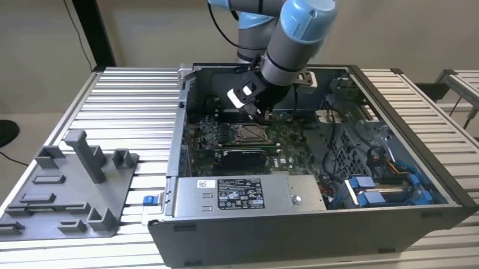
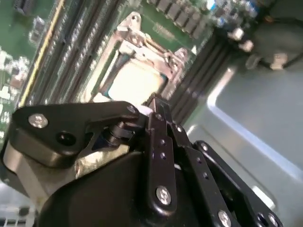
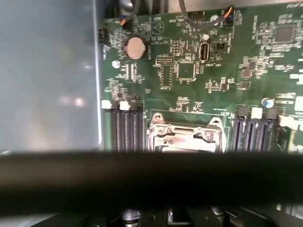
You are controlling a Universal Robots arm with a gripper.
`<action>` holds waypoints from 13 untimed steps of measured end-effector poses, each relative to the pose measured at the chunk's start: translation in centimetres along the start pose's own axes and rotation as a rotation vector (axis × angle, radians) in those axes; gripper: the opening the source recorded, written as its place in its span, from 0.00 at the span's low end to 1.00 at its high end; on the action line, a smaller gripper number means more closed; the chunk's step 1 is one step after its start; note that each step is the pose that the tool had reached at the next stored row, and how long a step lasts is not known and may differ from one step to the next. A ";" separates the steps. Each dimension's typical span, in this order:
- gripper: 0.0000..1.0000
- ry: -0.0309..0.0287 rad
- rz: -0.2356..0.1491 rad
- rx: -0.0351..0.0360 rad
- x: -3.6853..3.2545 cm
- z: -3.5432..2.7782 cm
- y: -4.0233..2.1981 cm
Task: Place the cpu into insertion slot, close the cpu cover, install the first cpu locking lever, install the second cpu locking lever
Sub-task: 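Install the second cpu locking lever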
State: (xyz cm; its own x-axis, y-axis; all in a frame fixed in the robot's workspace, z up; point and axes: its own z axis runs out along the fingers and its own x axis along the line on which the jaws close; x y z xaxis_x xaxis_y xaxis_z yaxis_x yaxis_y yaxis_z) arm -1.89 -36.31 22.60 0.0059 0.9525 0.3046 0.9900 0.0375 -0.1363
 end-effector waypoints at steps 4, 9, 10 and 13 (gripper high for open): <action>0.00 -0.0245 0.011 -0.0025 0.14 -0.44 0.00; 0.00 -0.0380 0.015 -0.0035 0.62 -1.94 -0.21; 0.00 -0.0419 0.016 -0.0038 0.63 -2.00 -0.21; 0.00 -0.0899 0.027 -0.0053 0.62 -2.02 -0.22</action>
State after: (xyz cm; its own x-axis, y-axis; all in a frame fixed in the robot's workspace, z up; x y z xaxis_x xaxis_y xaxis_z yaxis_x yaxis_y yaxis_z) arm -1.81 -36.34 24.72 0.0205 0.9764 0.2149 0.9903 0.0097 -0.1384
